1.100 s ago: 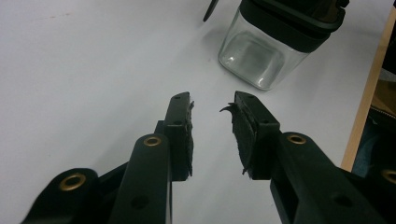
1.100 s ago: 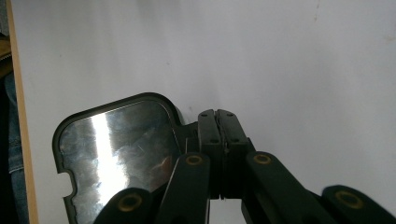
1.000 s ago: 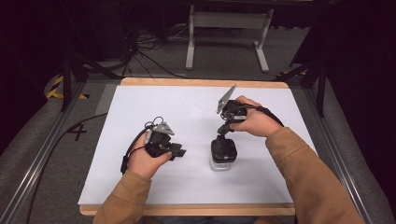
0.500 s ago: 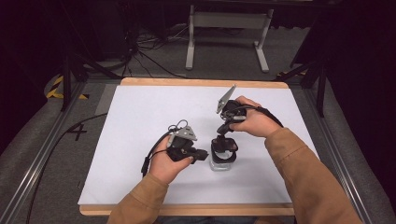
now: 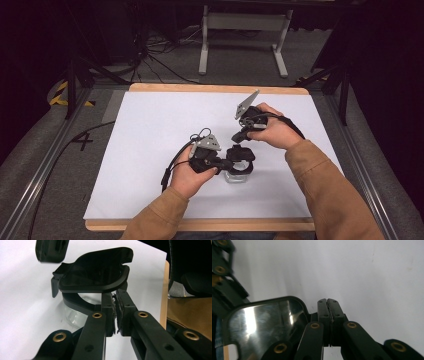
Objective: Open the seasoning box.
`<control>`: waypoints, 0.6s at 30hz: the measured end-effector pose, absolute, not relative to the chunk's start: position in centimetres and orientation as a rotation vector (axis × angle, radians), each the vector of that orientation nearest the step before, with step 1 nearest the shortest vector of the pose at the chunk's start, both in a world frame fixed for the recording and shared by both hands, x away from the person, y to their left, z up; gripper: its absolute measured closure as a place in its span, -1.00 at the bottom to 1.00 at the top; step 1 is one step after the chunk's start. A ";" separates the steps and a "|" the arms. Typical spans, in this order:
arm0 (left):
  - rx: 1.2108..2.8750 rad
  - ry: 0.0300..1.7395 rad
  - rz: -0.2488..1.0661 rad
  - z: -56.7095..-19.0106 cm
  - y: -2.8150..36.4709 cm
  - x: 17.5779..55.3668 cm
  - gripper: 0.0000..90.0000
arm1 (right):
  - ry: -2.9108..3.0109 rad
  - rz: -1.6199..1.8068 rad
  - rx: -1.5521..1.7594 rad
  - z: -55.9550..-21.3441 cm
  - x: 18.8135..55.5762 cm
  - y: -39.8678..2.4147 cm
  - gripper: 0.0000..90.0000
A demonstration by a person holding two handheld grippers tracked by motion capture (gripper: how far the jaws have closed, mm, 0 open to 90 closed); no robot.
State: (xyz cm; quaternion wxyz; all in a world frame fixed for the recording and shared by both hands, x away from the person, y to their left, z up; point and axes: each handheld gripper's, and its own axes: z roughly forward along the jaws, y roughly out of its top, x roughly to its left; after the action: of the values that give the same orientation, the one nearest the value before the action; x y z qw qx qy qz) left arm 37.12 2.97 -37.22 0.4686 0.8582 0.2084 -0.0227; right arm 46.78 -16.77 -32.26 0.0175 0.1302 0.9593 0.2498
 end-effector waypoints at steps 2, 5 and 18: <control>2.098 0.513 -0.052 -37.2 3.0 37.1 0.89 | 2.932 0.867 0.417 -31.5 46.1 -17.6 1.00; 2.087 0.519 -0.046 -37.2 3.0 37.1 0.89 | 2.875 0.944 0.447 -30.8 45.1 -19.4 1.00; 2.003 0.527 0.000 -36.3 2.7 37.4 0.90 | 2.721 1.219 0.613 -34.5 40.0 -27.2 1.00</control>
State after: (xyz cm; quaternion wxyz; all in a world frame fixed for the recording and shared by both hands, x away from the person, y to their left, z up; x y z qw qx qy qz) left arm 37.42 2.67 -36.35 0.5099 0.8319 0.2190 0.0000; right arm 39.96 -27.16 -34.48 0.0489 0.2011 0.8928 0.4001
